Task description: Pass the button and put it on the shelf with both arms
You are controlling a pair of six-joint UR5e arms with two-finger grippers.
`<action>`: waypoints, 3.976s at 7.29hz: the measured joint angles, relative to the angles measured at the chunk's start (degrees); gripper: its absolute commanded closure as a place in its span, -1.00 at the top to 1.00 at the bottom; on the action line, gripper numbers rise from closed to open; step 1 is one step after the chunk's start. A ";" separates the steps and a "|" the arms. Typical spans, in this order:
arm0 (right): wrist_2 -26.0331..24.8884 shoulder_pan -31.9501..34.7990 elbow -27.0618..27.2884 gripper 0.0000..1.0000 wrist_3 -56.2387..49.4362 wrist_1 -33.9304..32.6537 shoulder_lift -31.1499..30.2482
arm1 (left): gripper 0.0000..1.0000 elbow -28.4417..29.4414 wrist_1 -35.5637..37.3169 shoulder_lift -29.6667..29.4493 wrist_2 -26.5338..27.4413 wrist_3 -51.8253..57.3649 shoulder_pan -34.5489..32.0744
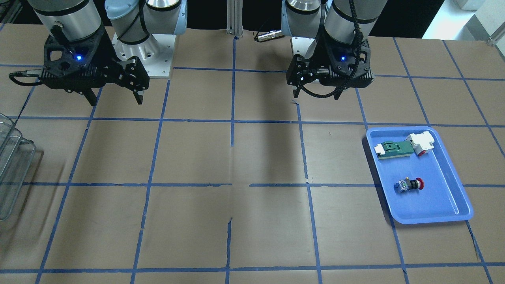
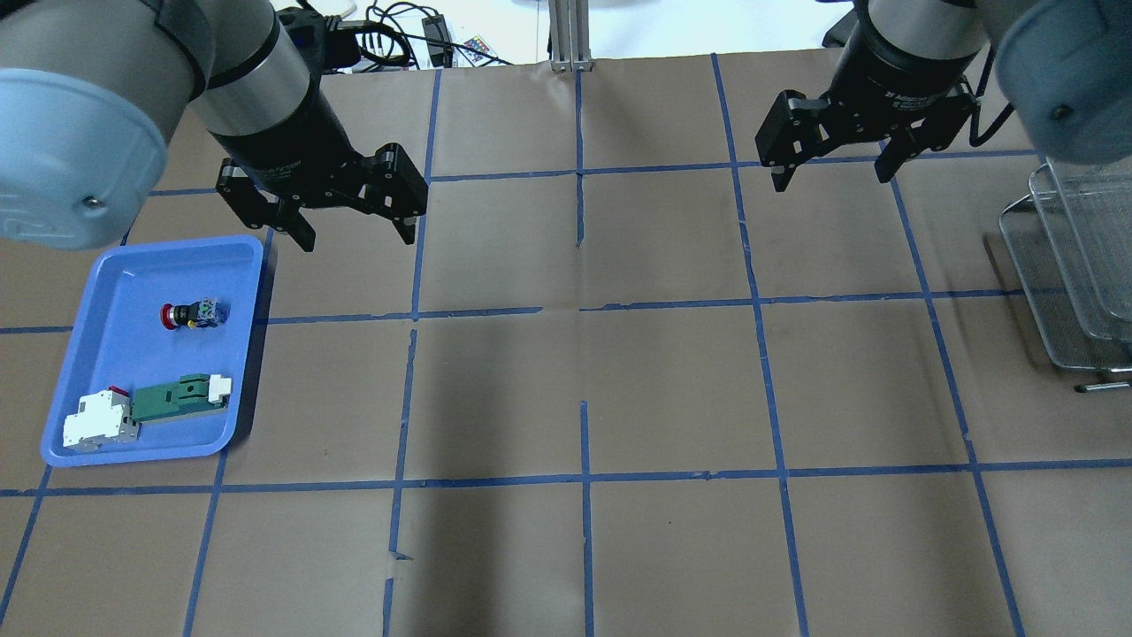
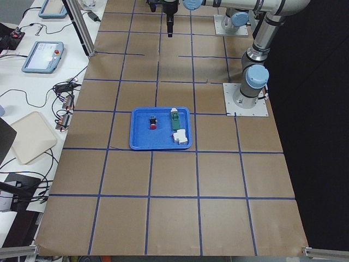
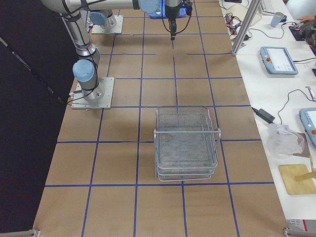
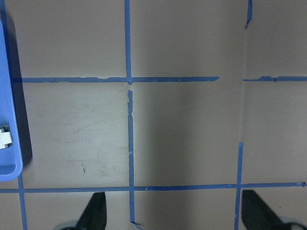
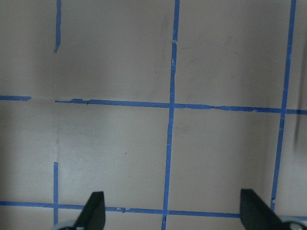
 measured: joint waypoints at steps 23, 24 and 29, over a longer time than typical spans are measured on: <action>0.18 0.00 0.15 1.00 -0.02 -0.22 0.52 | 0.46 -15.15 39.10 -26.67 -0.74 101.85 40.99; 0.18 0.00 0.16 1.00 -0.02 -0.20 0.53 | 0.42 -15.12 39.12 -26.90 -0.78 101.92 41.01; 0.14 -0.08 0.05 1.00 -0.20 -0.29 0.53 | -1.00 -14.93 39.47 -27.30 -0.91 102.33 40.56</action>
